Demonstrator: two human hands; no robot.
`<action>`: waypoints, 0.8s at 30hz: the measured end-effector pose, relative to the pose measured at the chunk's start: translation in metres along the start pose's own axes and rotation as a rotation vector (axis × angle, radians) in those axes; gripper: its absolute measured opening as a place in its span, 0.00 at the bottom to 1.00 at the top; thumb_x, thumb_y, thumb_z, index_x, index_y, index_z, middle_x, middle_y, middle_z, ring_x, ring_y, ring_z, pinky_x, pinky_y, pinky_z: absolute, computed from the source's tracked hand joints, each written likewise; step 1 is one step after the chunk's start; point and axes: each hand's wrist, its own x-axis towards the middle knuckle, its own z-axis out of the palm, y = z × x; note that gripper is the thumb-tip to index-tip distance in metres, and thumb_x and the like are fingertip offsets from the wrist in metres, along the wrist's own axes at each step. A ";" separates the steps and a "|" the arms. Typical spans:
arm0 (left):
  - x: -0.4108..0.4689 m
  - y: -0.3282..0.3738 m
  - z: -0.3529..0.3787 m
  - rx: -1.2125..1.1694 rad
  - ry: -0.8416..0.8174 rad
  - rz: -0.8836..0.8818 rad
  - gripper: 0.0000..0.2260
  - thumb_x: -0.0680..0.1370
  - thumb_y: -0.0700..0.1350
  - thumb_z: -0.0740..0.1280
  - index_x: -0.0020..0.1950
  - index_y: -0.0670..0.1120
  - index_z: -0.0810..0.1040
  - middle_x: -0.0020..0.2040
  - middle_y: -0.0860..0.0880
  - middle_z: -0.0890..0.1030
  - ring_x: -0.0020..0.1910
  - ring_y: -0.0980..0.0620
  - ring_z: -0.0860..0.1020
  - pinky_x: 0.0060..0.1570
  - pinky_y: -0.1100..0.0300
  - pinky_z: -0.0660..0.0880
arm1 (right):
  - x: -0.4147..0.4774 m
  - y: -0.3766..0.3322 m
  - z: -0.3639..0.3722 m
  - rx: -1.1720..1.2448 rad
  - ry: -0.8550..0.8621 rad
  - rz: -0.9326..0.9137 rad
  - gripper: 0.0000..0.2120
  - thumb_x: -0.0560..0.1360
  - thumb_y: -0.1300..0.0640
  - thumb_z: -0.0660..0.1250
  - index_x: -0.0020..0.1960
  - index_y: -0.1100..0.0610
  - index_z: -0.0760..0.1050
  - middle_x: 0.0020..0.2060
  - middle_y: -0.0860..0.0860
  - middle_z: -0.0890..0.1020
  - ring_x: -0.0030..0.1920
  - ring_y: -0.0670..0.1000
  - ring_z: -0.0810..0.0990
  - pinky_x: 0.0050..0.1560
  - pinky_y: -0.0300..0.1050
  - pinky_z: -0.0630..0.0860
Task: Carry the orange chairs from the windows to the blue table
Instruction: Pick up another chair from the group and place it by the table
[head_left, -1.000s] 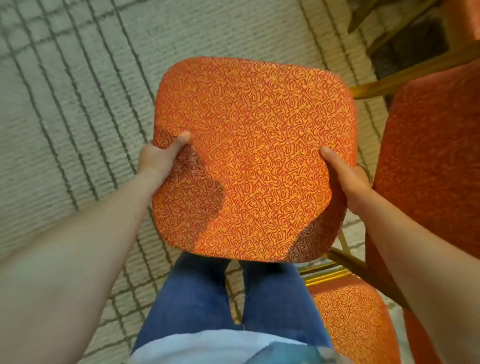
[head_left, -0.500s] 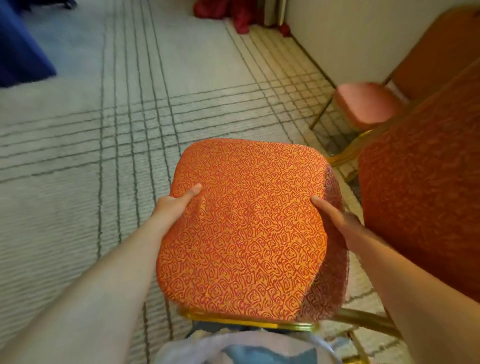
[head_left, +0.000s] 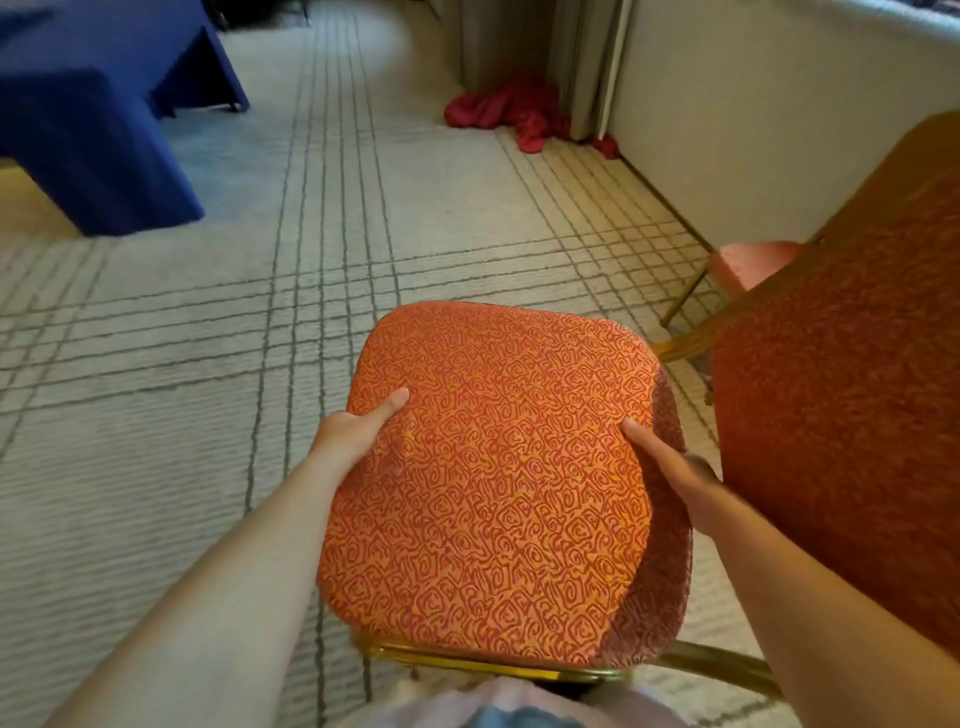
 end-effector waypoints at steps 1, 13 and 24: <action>0.006 0.004 -0.003 0.001 0.006 0.000 0.47 0.54 0.78 0.67 0.56 0.41 0.81 0.51 0.41 0.83 0.48 0.46 0.81 0.52 0.57 0.75 | 0.005 -0.005 0.004 -0.001 -0.001 -0.006 0.27 0.65 0.42 0.78 0.57 0.57 0.82 0.48 0.53 0.87 0.49 0.55 0.85 0.59 0.54 0.78; 0.124 0.072 0.010 -0.041 0.000 -0.040 0.40 0.48 0.80 0.67 0.40 0.47 0.79 0.44 0.45 0.83 0.41 0.48 0.81 0.50 0.55 0.77 | 0.135 -0.096 0.044 -0.026 -0.101 0.002 0.32 0.65 0.40 0.77 0.63 0.57 0.79 0.52 0.55 0.85 0.53 0.58 0.84 0.64 0.56 0.75; 0.279 0.196 0.032 -0.096 0.060 -0.118 0.44 0.45 0.80 0.68 0.43 0.46 0.83 0.38 0.48 0.84 0.40 0.48 0.83 0.49 0.55 0.78 | 0.309 -0.246 0.076 -0.099 -0.190 0.063 0.49 0.51 0.33 0.79 0.67 0.56 0.76 0.57 0.57 0.83 0.58 0.60 0.81 0.66 0.58 0.73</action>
